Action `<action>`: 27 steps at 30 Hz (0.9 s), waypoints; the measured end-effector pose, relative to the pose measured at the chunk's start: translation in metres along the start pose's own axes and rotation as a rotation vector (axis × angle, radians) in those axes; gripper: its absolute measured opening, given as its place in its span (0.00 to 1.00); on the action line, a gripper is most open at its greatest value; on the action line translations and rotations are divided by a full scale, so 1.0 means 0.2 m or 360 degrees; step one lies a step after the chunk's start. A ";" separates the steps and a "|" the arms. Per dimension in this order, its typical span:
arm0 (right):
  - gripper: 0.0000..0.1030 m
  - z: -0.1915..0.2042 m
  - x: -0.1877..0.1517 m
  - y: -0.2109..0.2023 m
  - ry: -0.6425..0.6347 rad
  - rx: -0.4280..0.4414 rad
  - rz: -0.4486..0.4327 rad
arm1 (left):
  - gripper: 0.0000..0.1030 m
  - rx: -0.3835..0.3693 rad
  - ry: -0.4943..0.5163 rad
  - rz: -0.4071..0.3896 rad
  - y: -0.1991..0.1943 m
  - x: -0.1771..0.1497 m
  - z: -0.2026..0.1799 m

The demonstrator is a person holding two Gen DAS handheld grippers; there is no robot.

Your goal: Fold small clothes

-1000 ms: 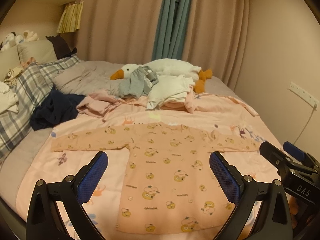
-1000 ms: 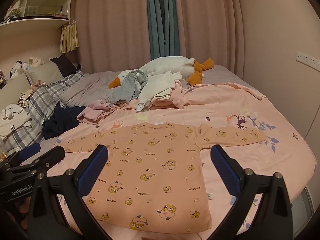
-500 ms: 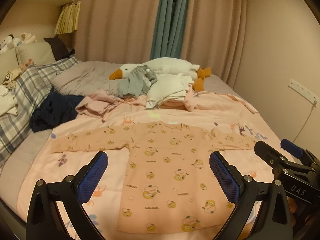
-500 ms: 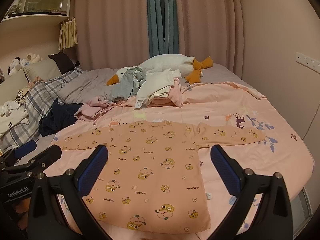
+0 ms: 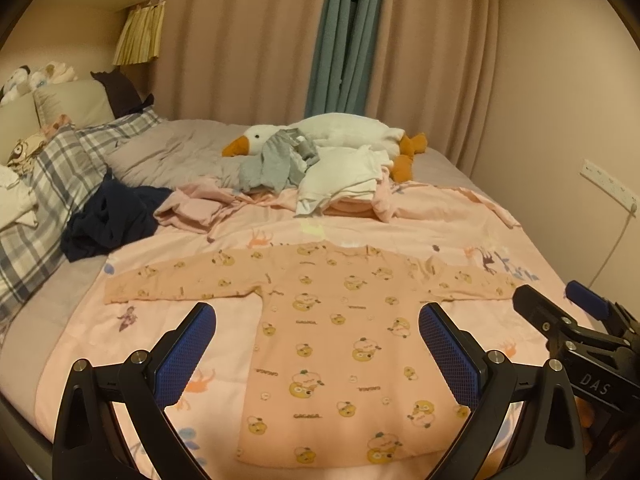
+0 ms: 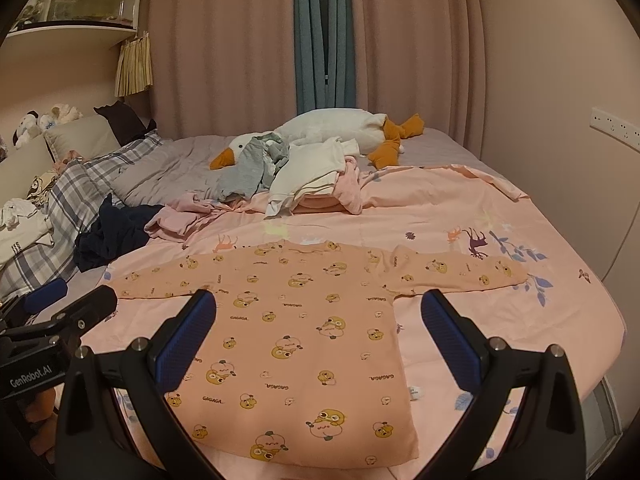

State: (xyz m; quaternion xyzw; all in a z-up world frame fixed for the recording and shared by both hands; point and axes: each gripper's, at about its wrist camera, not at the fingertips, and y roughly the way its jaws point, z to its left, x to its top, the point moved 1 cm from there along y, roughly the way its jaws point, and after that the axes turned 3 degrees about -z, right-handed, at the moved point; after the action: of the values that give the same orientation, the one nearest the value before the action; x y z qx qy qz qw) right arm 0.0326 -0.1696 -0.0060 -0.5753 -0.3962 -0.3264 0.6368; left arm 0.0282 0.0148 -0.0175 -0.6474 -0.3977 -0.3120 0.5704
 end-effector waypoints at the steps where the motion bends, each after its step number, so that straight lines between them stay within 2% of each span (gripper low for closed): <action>1: 1.00 0.00 0.00 0.00 -0.0003 0.0003 0.0002 | 0.98 -0.0003 0.0002 0.0000 0.00 0.00 0.00; 27: 1.00 0.04 -0.02 0.03 -0.0081 -0.0008 0.0004 | 0.98 0.0000 0.0041 0.0014 0.00 -0.01 -0.04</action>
State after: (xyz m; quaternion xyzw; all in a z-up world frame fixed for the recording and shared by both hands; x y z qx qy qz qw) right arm 0.0348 -0.1613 -0.0116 -0.5855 -0.4109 -0.3118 0.6254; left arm 0.0271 0.0059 -0.0187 -0.6452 -0.3874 -0.3178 0.5768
